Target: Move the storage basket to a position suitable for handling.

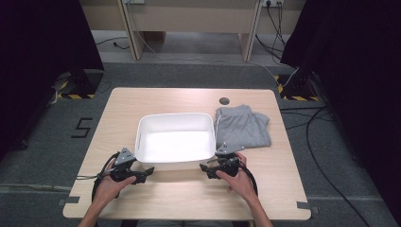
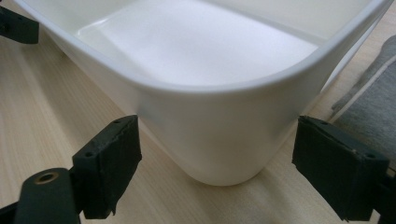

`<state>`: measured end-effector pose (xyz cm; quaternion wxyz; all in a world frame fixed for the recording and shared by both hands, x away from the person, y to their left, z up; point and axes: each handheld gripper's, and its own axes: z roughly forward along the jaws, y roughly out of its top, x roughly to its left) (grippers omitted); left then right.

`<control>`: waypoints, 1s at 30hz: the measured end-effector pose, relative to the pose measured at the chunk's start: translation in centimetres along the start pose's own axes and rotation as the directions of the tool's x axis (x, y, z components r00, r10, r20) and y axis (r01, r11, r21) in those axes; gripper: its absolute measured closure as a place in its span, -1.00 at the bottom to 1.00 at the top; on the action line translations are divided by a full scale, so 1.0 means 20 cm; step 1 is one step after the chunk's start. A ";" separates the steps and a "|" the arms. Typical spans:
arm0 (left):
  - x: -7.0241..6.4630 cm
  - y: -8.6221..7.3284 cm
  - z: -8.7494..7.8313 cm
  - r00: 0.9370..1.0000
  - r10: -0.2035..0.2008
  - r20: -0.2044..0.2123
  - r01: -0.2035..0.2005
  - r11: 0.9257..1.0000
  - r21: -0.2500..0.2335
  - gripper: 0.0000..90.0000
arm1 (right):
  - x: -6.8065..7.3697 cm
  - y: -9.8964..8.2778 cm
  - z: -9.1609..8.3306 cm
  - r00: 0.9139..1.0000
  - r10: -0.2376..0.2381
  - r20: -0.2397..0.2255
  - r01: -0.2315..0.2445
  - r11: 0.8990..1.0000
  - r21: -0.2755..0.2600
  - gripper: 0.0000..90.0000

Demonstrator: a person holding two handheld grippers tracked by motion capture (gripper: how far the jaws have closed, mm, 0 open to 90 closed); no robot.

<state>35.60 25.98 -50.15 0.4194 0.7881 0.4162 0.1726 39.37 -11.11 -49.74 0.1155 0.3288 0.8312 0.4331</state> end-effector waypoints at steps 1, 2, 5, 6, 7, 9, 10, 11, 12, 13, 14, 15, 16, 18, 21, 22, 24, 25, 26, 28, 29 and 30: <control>0.00 0.00 0.00 1.000 -0.005 0.001 0.005 1.000 -0.003 -0.67 | 0.00 0.00 0.00 1.000 0.004 -0.002 -0.004 1.000 -0.002 -0.63; 0.00 0.00 0.00 1.000 -0.007 0.001 0.007 1.000 -0.004 -0.66 | 0.00 0.00 0.00 1.000 0.008 -0.002 -0.008 1.000 -0.001 -0.62; 0.00 -0.01 0.00 1.000 -0.011 0.002 0.011 1.000 -0.011 -0.65 | 0.00 0.00 0.00 1.000 0.008 -0.002 -0.008 1.000 0.000 -0.60; 0.00 -0.01 0.00 1.000 -0.014 0.000 0.014 1.000 -0.013 -0.65 | 0.00 -0.01 0.00 1.000 0.011 -0.003 -0.012 1.000 -0.002 -0.59; 0.00 -0.01 0.00 1.000 -0.013 -0.002 0.013 1.000 -0.012 -0.64 | 0.00 -0.01 0.00 1.000 0.017 -0.001 -0.017 1.000 -0.003 -0.59; -0.01 0.00 0.01 1.000 -0.016 -0.007 0.015 1.000 -0.014 -0.65 | 0.00 0.00 0.00 1.000 0.016 0.008 -0.016 1.000 -0.003 -0.61; -0.01 0.00 0.01 1.000 -0.017 -0.006 0.017 1.000 -0.015 -0.64 | -0.01 0.00 0.00 1.000 0.009 0.015 -0.009 1.000 -0.004 -0.61; -0.01 0.00 0.01 1.000 -0.020 -0.004 0.020 1.000 -0.016 -0.63 | -0.01 0.00 0.01 1.000 0.006 0.020 -0.006 1.000 -0.004 -0.61; 0.00 0.00 0.01 1.000 -0.022 -0.003 0.022 1.000 -0.016 -0.63 | -0.01 0.00 0.01 1.000 0.006 0.021 -0.006 1.000 -0.003 -0.61; 0.00 0.00 0.01 1.000 -0.023 0.000 0.023 1.000 -0.018 -0.63 | -0.01 0.00 0.01 1.000 0.008 0.019 -0.008 1.000 -0.001 -0.61; 0.00 0.00 0.01 1.000 -0.025 0.000 0.025 1.000 -0.019 -0.63 | -0.01 0.00 0.01 1.000 0.008 0.019 -0.008 1.000 0.003 -0.61; 0.00 0.00 0.01 1.000 -0.026 0.000 0.026 0.999 -0.020 -0.62 | -0.02 0.00 0.01 1.000 0.007 0.020 -0.007 1.000 0.000 -0.61; 0.00 0.00 0.01 1.000 -0.026 0.000 0.026 0.999 -0.020 -0.62 | -0.02 0.00 0.01 1.000 0.007 0.020 -0.007 1.000 0.000 -0.61; 0.01 0.00 0.02 0.999 -0.033 -0.010 0.033 0.999 -0.029 -0.60 | -0.02 0.00 0.02 1.000 0.014 0.017 -0.014 1.000 -0.002 -0.59; 0.00 -0.01 0.01 0.999 -0.037 -0.017 0.036 0.999 -0.037 -0.56 | -0.03 0.00 0.01 1.000 0.014 0.013 -0.014 1.000 -0.001 -0.53; 0.00 -0.01 0.00 0.999 -0.039 -0.013 0.039 0.998 -0.043 -0.55 | -0.03 0.00 0.00 1.000 0.017 0.011 -0.017 1.000 -0.007 -0.50; -0.01 -0.02 -0.01 0.999 -0.046 -0.005 0.046 0.998 -0.045 -0.57 | -0.03 0.01 -0.04 1.000 0.009 0.028 -0.009 1.000 -0.015 -0.49; 0.00 -0.03 -0.02 0.999 -0.048 -0.008 0.047 0.998 -0.041 -0.58 | -0.03 0.01 -0.06 0.999 0.008 0.033 -0.007 1.000 -0.017 -0.50; 0.00 -0.03 -0.02 0.999 -0.048 -0.008 0.047 0.998 -0.041 -0.59 | -0.04 0.00 -0.08 0.999 0.011 0.038 -0.010 1.000 -0.021 -0.50; 0.01 -0.06 -0.04 0.998 -0.064 -0.007 0.064 0.998 -0.016 -0.59 | -0.06 -0.02 -0.12 0.998 0.013 0.063 -0.011 1.000 -0.029 -0.51; 0.01 -0.06 -0.04 0.998 -0.064 -0.007 0.064 0.998 -0.016 -0.59 | -0.06 -0.03 -0.14 0.997 0.009 0.075 -0.007 1.000 -0.029 -0.51; 0.01 -0.07 -0.05 0.998 -0.066 -0.007 0.066 0.998 -0.001 -0.59 | -0.06 -0.03 -0.14 0.997 0.009 0.075 -0.007 1.000 -0.029 -0.51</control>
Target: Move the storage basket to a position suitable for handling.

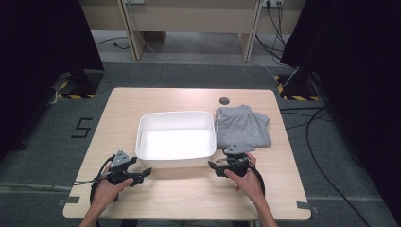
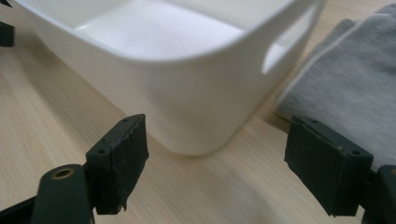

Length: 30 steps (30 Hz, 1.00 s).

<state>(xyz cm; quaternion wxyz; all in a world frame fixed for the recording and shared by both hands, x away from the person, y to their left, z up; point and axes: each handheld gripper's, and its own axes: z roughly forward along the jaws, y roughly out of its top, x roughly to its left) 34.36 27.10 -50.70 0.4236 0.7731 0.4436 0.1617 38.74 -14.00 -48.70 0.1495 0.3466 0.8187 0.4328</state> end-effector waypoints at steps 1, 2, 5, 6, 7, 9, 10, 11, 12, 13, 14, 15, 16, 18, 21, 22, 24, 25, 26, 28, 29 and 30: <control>0.01 -0.02 -0.01 1.000 0.000 -0.008 0.000 1.000 0.017 -0.59 | -0.03 -0.03 -0.03 1.000 0.011 0.025 -0.011 1.000 0.006 -0.52; 0.01 -0.03 -0.01 1.000 -0.002 -0.014 0.003 1.000 0.023 -0.59 | -0.04 -0.04 -0.04 0.999 0.017 0.036 -0.017 1.000 0.006 -0.52; 0.03 -0.06 -0.02 0.998 0.013 -0.054 -0.010 0.998 0.057 -0.59 | -0.10 -0.07 -0.08 0.996 0.043 0.076 -0.044 0.999 0.006 -0.54; 0.03 -0.07 -0.02 0.997 0.020 -0.072 -0.015 0.997 0.069 -0.59 | -0.11 -0.08 -0.09 0.994 0.057 0.091 -0.057 0.998 0.003 -0.54; 0.04 -0.08 -0.02 0.997 0.019 -0.071 -0.013 0.997 0.074 -0.59 | -0.14 -0.08 -0.10 0.992 0.076 0.103 -0.075 0.997 -0.009 -0.53; 0.06 -0.10 -0.03 0.998 0.005 -0.067 0.000 0.997 0.075 -0.59 | -0.19 -0.09 -0.11 0.988 0.107 0.113 -0.106 0.994 -0.022 -0.54; 0.07 -0.10 -0.04 0.997 0.007 -0.079 -0.001 0.997 0.083 -0.59 | -0.21 -0.10 -0.11 0.985 0.122 0.121 -0.121 0.992 -0.019 -0.55; 0.07 -0.11 -0.04 0.994 0.022 -0.104 -0.013 0.996 0.089 -0.60 | -0.23 -0.11 -0.10 0.980 0.141 0.140 -0.140 0.990 -0.014 -0.56; 0.08 -0.11 -0.04 0.992 0.033 -0.122 -0.021 0.995 0.094 -0.60 | -0.25 -0.11 -0.10 0.976 0.148 0.163 -0.149 0.989 -0.006 -0.57; 0.09 -0.11 -0.04 0.991 0.024 -0.128 -0.012 0.995 0.095 -0.63 | -0.27 -0.11 -0.09 0.974 0.137 0.180 -0.139 0.990 -0.001 -0.57; 0.09 -0.11 -0.04 0.991 0.024 -0.128 -0.012 0.995 0.095 -0.63 | -0.29 -0.11 -0.09 0.970 0.138 0.198 -0.142 0.990 0.004 -0.57; 0.10 -0.12 -0.05 0.991 0.021 -0.134 -0.008 0.996 0.092 -0.63 | -0.32 -0.10 -0.08 0.968 0.139 0.210 -0.143 0.990 0.002 -0.58; 0.10 -0.12 -0.05 0.991 0.020 -0.134 -0.008 0.996 0.088 -0.64 | -0.32 -0.09 -0.08 0.965 0.146 0.216 -0.150 0.989 0.002 -0.58; 0.11 -0.12 -0.05 0.991 0.020 -0.135 -0.009 0.996 0.085 -0.69 | -0.34 -0.08 -0.08 0.965 0.147 0.216 -0.149 0.989 -0.009 -0.57; 0.12 -0.11 -0.04 0.991 0.021 -0.130 -0.009 0.996 0.088 -0.72 | -0.37 -0.06 -0.06 0.957 0.162 0.241 -0.166 0.986 -0.002 -0.59; 0.13 -0.11 -0.03 0.991 0.022 -0.130 -0.010 0.996 0.090 -0.74 | -0.38 -0.06 -0.06 0.957 0.157 0.246 -0.161 0.987 -0.005 -0.59; 0.13 -0.11 -0.03 0.991 0.022 -0.131 -0.010 0.996 0.090 -0.76 | -0.39 -0.05 -0.05 0.953 0.163 0.254 -0.165 0.986 -0.011 -0.59; 0.13 -0.11 -0.03 0.991 0.022 -0.131 -0.010 0.996 0.091 -0.76 | -0.41 -0.05 -0.04 0.951 0.179 0.253 -0.179 0.984 -0.027 -0.57; 0.13 -0.11 -0.03 0.991 0.022 -0.132 -0.010 0.996 0.091 -0.76 | -0.42 -0.05 -0.04 0.950 0.183 0.254 -0.181 0.983 -0.031 -0.57; 0.13 -0.11 -0.03 0.991 0.022 -0.132 -0.010 0.996 0.091 -0.76 | -0.43 -0.06 -0.02 0.945 0.204 0.257 -0.204 0.979 -0.027 -0.55; 0.13 -0.11 -0.03 0.991 0.022 -0.132 -0.010 0.996 0.091 -0.76 | -0.45 -0.07 0.00 0.943 0.201 0.266 -0.202 0.979 -0.022 -0.53; 0.13 -0.11 -0.03 0.991 0.022 -0.132 -0.010 0.996 0.091 -0.76 | -0.46 -0.07 0.01 0.941 0.202 0.271 -0.205 0.979 -0.019 -0.52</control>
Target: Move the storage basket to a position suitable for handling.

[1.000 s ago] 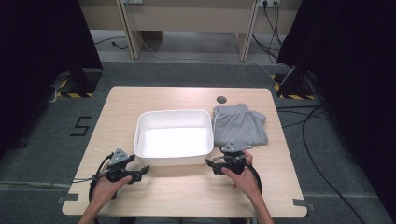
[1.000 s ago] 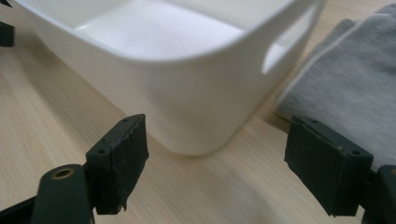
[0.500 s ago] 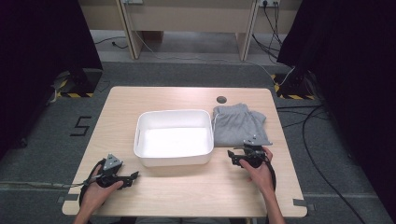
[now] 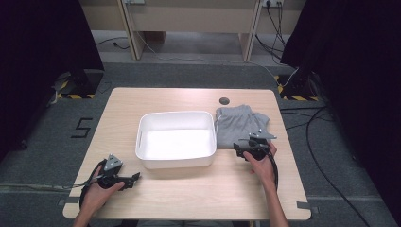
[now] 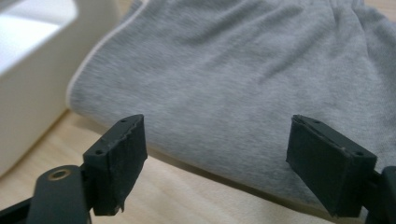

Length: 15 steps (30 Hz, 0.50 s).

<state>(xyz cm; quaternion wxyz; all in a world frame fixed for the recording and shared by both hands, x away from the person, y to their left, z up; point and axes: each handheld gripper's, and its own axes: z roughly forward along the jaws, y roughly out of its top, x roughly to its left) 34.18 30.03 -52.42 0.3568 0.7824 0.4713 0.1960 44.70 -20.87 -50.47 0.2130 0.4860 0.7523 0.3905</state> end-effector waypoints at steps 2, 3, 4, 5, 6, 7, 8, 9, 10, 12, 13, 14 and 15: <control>0.00 0.00 0.00 1.000 0.000 0.000 0.000 1.000 0.000 -0.76 | -0.01 0.00 0.01 1.000 0.018 0.004 -0.018 1.000 0.001 -0.52; 0.00 0.00 0.00 1.000 0.000 0.000 0.000 1.000 0.000 -0.76 | -0.01 0.00 0.02 1.000 0.015 0.009 -0.015 1.000 0.003 -0.52; 0.00 0.00 0.00 1.000 0.000 0.000 0.000 1.000 0.000 -0.76 | -0.01 0.00 0.02 1.000 0.013 0.020 -0.013 1.000 0.013 -0.52; 0.00 0.00 0.00 1.000 0.000 0.000 0.000 1.000 0.000 -0.76 | -0.01 0.01 0.02 0.999 -0.001 0.038 0.000 1.000 0.023 -0.53; 0.00 0.00 0.00 1.000 0.000 0.000 0.000 1.000 0.000 -0.76 | -0.01 0.03 0.02 0.999 -0.009 0.053 0.007 1.000 0.025 -0.53; 0.00 0.00 0.00 1.000 0.000 0.000 0.000 1.000 0.000 -0.76 | -0.01 0.05 0.02 0.998 -0.014 0.053 0.014 1.000 0.016 -0.52; 0.00 0.00 0.00 1.000 0.000 0.000 0.000 1.000 0.000 -0.76 | -0.01 0.06 0.02 0.999 -0.012 0.049 0.011 1.000 0.005 -0.50; 0.00 0.00 0.00 1.000 0.000 0.000 0.000 1.000 0.000 -0.76 | -0.01 0.07 0.03 0.999 -0.009 0.043 0.008 1.000 0.013 -0.52; 0.00 0.00 0.00 1.000 0.000 0.000 0.000 1.000 0.000 -0.76 | -0.01 0.08 0.04 0.999 -0.009 0.046 0.007 1.000 0.023 -0.53; 0.00 0.00 0.00 1.000 0.000 0.000 0.000 1.000 0.000 -0.76 | -0.02 0.09 0.07 0.999 0.003 0.046 -0.003 1.000 0.021 -0.48; 0.00 0.00 0.00 1.000 0.000 0.000 0.000 1.000 0.000 -0.76 | -0.02 0.10 0.08 0.999 0.006 0.047 -0.007 1.000 0.024 -0.49; 0.00 0.00 0.00 1.000 0.000 0.000 0.000 1.000 0.000 -0.76 | -0.02 0.10 0.10 0.999 0.003 0.050 -0.005 0.999 0.033 -0.50; 0.00 0.00 0.00 1.000 0.000 0.000 0.000 1.000 0.000 -0.76 | -0.02 0.11 0.12 0.999 0.000 0.053 -0.002 0.999 0.040 -0.49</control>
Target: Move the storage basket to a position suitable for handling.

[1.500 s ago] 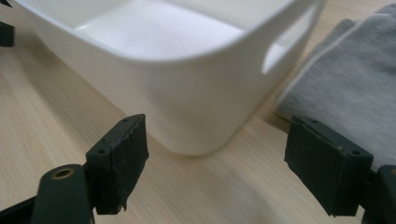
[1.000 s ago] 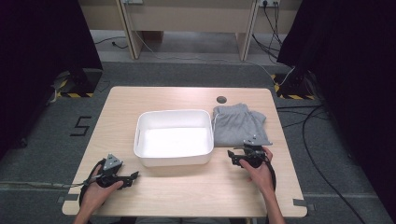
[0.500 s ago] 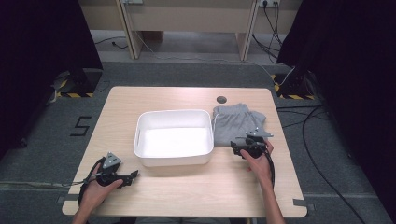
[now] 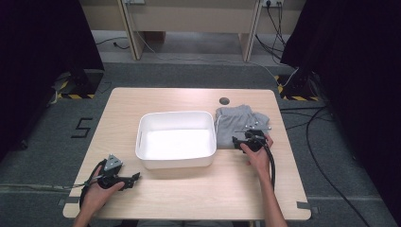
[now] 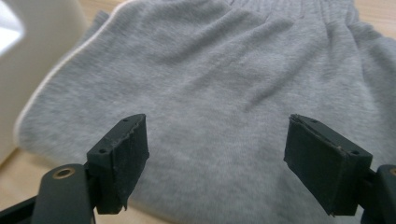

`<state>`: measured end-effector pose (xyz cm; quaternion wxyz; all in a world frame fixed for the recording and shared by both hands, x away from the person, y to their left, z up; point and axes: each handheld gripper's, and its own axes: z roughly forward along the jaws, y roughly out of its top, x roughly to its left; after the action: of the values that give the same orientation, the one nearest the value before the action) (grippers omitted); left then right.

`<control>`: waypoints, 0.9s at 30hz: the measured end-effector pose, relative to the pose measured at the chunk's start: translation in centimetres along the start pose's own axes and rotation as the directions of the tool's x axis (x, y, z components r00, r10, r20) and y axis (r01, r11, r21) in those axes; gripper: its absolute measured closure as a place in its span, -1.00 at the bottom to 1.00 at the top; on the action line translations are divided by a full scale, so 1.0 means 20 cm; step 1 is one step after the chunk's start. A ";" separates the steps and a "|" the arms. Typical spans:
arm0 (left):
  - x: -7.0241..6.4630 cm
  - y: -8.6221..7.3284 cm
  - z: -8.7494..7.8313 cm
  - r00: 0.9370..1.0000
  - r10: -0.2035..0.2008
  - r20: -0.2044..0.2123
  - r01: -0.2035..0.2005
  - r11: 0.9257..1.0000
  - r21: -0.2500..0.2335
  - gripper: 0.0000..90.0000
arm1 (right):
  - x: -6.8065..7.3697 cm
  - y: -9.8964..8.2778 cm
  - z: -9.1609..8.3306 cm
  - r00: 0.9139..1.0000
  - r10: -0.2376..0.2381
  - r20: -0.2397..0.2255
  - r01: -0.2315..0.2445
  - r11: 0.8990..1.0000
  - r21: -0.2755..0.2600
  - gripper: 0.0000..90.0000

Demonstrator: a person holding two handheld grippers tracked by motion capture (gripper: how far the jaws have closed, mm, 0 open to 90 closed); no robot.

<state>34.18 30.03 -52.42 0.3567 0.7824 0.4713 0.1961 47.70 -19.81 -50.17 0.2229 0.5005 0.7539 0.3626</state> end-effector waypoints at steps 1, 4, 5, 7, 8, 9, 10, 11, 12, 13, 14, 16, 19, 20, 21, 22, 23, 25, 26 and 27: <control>0.00 0.00 0.00 1.000 0.000 0.000 0.000 1.000 0.000 -0.76 | 0.00 0.00 0.02 1.000 -0.003 -0.001 0.003 1.000 0.004 -0.49; 0.00 0.00 0.00 1.000 0.000 0.000 0.000 1.000 0.000 -0.76 | 0.00 0.01 0.06 1.000 -0.001 0.002 0.001 1.000 0.015 -0.49; 0.00 0.00 0.00 1.000 0.000 0.000 0.000 1.000 0.000 -0.76 | 0.00 0.01 0.06 1.000 -0.001 0.002 0.001 1.000 0.015 -0.49; 0.00 0.00 0.00 1.000 0.000 0.000 0.000 1.000 0.000 -0.76 | -0.01 0.02 0.09 1.000 0.027 -0.013 -0.027 0.999 0.028 -0.53; 0.00 0.00 0.00 1.000 0.000 0.000 0.000 1.000 0.000 -0.76 | -0.02 0.01 0.09 0.999 0.039 -0.020 -0.038 0.999 0.030 -0.53; 0.00 0.00 0.00 1.000 0.000 0.000 0.000 1.000 0.000 -0.76 | -0.03 0.01 0.09 0.998 0.048 -0.028 -0.047 0.998 0.030 -0.53; 0.00 0.00 0.00 1.000 0.000 0.000 0.000 1.000 0.000 -0.76 | -0.03 0.01 0.09 0.998 0.046 -0.031 -0.045 0.999 0.028 -0.53; 0.00 0.00 0.00 1.000 0.000 0.000 0.000 1.000 0.000 -0.76 | -0.03 0.01 0.09 0.999 0.042 -0.031 -0.041 0.999 0.029 -0.53; 0.00 0.00 0.00 1.000 0.000 0.000 0.000 1.000 0.000 -0.76 | -0.03 0.00 0.09 0.999 0.041 -0.029 -0.040 0.999 0.032 -0.53; 0.00 0.00 0.00 1.000 -0.001 0.000 0.001 1.000 -0.001 -0.76 | -0.03 0.00 0.08 0.999 0.033 -0.030 -0.032 0.999 0.033 -0.53; 0.00 0.00 0.00 1.000 0.000 -0.001 0.000 1.000 0.001 -0.76 | -0.03 0.00 0.08 0.999 0.036 -0.031 -0.035 0.999 0.033 -0.53; 0.00 0.00 0.00 1.000 -0.001 -0.002 0.001 1.000 0.000 -0.76 | -0.03 -0.01 0.08 0.999 0.038 -0.033 -0.037 0.999 0.031 -0.53; 0.00 0.00 0.00 1.000 -0.002 -0.002 0.002 1.000 0.000 -0.76 | -0.03 -0.02 0.06 0.999 0.034 -0.035 -0.033 0.999 0.036 -0.53; 0.00 0.00 0.00 1.000 -0.002 -0.002 0.002 1.000 0.000 -0.76 | -0.03 -0.03 0.05 0.999 0.032 -0.041 -0.030 0.999 0.038 -0.53; 0.00 0.00 0.00 1.000 -0.002 -0.002 0.002 1.000 0.000 -0.76 | -0.03 -0.03 0.04 0.999 0.026 -0.042 -0.024 0.999 0.043 -0.53; 0.00 0.00 0.00 1.000 -0.002 -0.002 0.002 1.000 0.000 -0.76 | -0.03 -0.04 0.03 0.999 0.029 -0.045 -0.027 0.998 0.051 -0.53; 0.00 0.00 0.00 1.000 -0.002 -0.002 0.002 1.000 0.000 -0.76 | -0.03 -0.05 0.01 0.998 0.028 -0.048 -0.025 0.998 0.059 -0.53; 0.00 0.00 0.00 1.000 -0.003 -0.002 0.003 1.000 0.000 -0.76 | -0.03 -0.06 0.00 0.999 0.022 -0.050 -0.019 0.998 0.062 -0.53; 0.00 0.00 0.00 1.000 -0.003 -0.002 0.003 1.000 -0.001 -0.76 | -0.02 -0.09 -0.04 0.999 0.025 -0.049 -0.022 0.998 0.059 -0.53; 0.00 0.00 0.00 1.000 -0.003 -0.002 0.003 1.000 0.000 -0.76 | -0.02 -0.10 -0.05 0.999 0.022 -0.050 -0.019 0.998 0.060 -0.53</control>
<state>34.07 30.04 -52.42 0.3566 0.7814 0.4728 0.1966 45.93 -20.88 -51.04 0.1850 0.5054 0.7645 0.3547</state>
